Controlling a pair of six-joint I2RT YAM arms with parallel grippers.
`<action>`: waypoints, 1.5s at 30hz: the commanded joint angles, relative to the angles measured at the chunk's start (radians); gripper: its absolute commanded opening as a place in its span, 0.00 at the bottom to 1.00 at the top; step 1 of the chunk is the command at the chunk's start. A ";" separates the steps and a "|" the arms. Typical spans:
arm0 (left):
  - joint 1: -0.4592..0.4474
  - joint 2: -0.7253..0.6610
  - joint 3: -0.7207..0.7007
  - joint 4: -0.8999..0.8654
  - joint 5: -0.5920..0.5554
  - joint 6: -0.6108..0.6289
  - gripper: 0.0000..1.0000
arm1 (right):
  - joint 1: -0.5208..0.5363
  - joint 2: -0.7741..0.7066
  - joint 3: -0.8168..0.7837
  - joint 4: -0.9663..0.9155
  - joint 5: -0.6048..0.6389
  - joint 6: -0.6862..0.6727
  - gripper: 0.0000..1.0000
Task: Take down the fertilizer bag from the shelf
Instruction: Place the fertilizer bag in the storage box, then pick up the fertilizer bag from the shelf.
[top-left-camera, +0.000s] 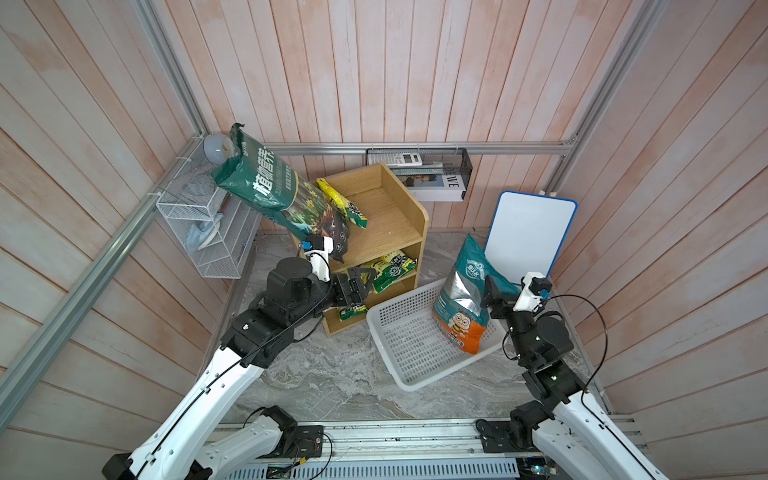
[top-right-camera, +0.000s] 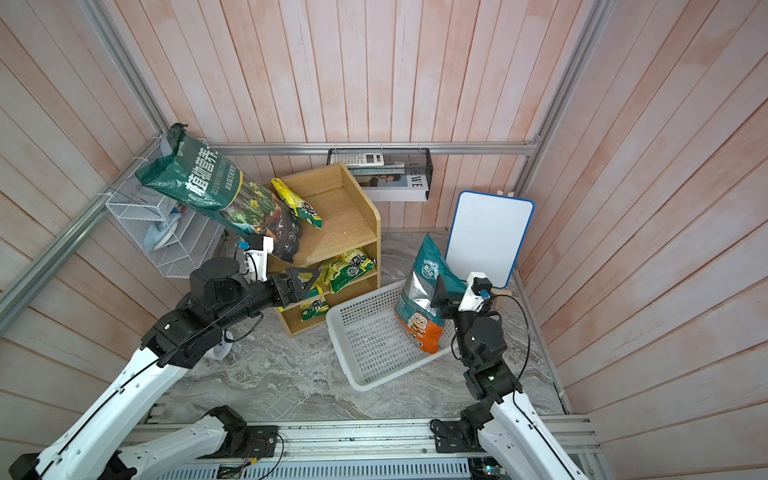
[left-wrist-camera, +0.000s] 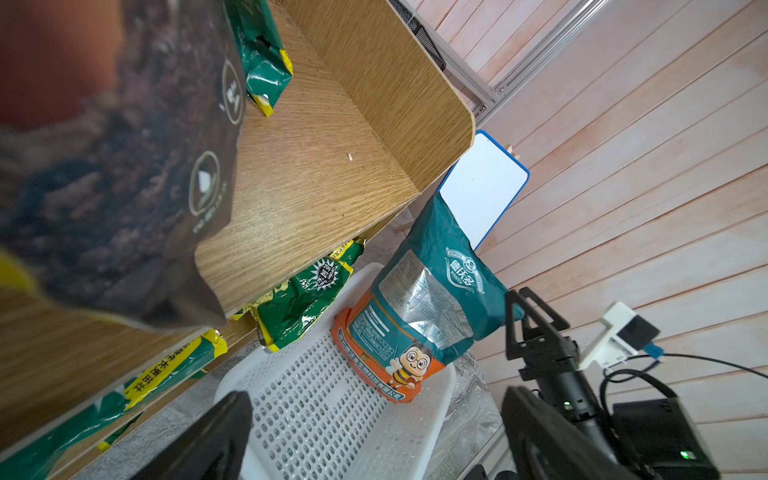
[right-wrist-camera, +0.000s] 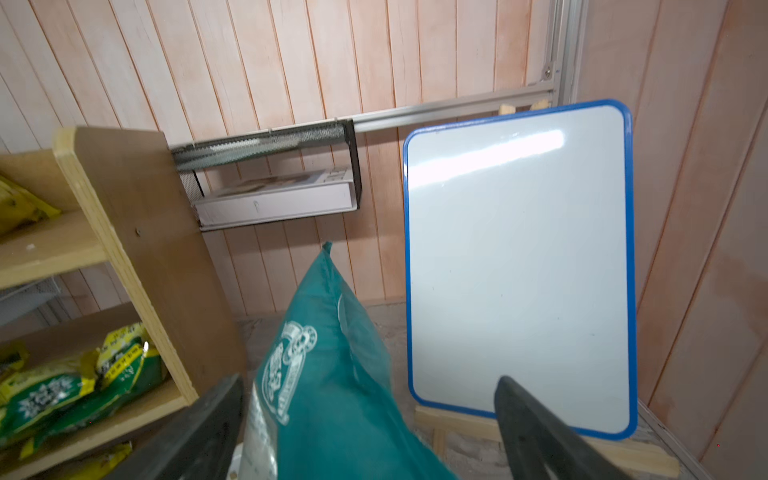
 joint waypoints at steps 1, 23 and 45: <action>-0.002 -0.013 0.024 -0.009 -0.067 0.034 1.00 | -0.004 0.009 0.125 -0.145 0.013 0.030 0.98; 0.013 -0.286 0.082 -0.198 -0.685 0.104 1.00 | 0.423 0.939 1.255 -0.614 -0.427 -0.011 0.98; 0.703 -0.172 -0.080 -0.016 0.050 -0.118 1.00 | 0.696 1.619 2.180 -0.725 -0.143 -0.411 0.98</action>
